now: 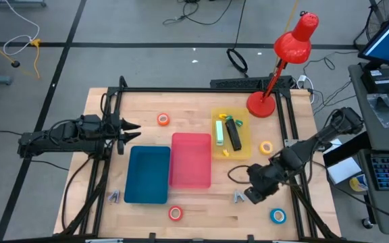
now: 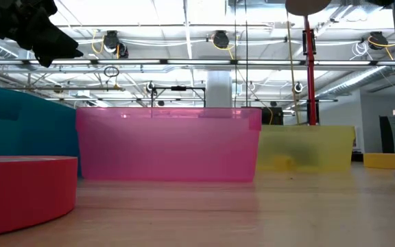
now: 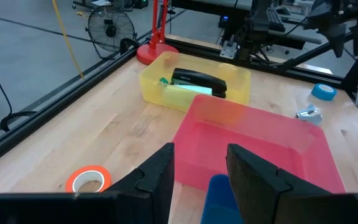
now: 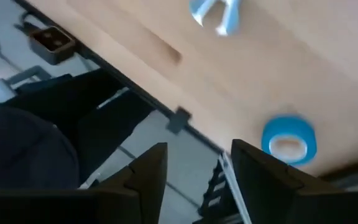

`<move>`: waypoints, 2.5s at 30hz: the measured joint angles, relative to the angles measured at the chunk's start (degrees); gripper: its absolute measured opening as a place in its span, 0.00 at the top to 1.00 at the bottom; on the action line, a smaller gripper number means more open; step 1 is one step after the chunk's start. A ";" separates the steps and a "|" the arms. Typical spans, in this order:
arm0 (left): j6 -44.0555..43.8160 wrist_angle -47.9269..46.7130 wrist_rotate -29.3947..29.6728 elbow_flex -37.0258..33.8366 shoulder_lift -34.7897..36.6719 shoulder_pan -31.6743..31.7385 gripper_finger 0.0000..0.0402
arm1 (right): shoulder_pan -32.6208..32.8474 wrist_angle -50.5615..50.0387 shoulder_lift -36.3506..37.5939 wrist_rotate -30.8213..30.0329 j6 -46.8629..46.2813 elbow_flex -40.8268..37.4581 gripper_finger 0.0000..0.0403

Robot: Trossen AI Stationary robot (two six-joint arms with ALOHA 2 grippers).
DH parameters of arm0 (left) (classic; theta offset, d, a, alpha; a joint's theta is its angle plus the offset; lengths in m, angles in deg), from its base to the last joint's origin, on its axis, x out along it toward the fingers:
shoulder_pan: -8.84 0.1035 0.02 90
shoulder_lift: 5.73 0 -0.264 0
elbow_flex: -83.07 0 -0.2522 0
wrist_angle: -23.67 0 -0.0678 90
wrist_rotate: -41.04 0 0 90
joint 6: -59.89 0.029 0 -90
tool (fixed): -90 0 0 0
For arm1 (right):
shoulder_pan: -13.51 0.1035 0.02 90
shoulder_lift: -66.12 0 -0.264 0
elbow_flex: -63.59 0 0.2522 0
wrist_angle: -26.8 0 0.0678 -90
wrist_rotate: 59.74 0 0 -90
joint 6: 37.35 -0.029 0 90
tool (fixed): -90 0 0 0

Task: Pick and place Stapler, Stapler remover, tape
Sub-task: Put the blue tape into the blue bin

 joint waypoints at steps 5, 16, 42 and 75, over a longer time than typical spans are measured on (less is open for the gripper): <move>0.11 -0.02 0.00 0.00 -0.02 0.00 0.64 | 4.88 -0.72 0.00 0.24 -12.54 0.00 0.53; 0.42 -0.02 0.37 0.00 0.00 0.02 0.64 | 13.87 0.20 0.00 -0.67 -35.67 0.00 0.50; 0.20 -0.11 0.46 0.00 0.00 0.02 0.64 | 18.89 3.87 -11.82 -0.18 -40.91 -0.02 0.51; -3.01 -0.09 0.46 0.00 -0.01 0.00 0.64 | 18.57 30.56 -17.25 4.70 -42.13 -21.83 0.53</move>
